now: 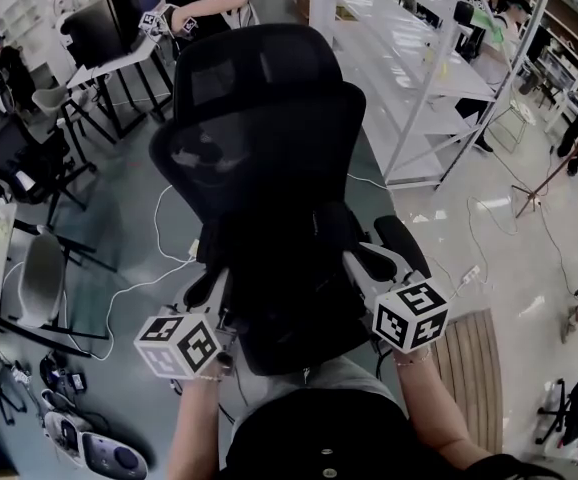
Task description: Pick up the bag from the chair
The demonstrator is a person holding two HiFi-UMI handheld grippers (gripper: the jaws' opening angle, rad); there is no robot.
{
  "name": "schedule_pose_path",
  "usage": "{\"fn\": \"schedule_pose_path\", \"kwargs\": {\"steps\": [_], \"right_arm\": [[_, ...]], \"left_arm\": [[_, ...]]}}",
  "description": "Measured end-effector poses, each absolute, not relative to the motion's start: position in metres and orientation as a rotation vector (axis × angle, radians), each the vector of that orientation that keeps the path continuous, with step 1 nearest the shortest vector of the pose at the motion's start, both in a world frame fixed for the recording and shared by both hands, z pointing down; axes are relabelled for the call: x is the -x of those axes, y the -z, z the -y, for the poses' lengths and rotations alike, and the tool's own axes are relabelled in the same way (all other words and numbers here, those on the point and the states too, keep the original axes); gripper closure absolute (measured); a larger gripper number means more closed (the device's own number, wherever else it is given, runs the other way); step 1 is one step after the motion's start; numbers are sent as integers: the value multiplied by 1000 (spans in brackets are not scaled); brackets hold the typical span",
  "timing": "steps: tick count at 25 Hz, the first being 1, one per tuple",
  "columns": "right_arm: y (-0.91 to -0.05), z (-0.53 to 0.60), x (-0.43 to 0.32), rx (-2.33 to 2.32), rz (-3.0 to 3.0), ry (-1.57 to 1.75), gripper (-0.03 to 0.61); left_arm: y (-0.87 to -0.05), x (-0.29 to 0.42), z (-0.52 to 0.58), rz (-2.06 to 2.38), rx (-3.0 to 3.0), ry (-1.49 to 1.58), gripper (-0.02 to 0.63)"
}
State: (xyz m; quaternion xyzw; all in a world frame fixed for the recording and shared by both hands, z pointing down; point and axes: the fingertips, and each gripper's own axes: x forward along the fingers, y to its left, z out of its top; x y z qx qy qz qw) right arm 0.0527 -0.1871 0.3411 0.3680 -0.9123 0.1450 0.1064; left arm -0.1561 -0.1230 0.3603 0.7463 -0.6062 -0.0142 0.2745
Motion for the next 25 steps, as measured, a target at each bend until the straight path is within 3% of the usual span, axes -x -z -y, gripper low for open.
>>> {"fn": "schedule_pose_path", "kwargs": {"steps": [25], "right_arm": [[-344, 191, -53, -1052, 2676, -419, 526]], "left_arm": [[-362, 152, 128, 1617, -1992, 50, 548]]}}
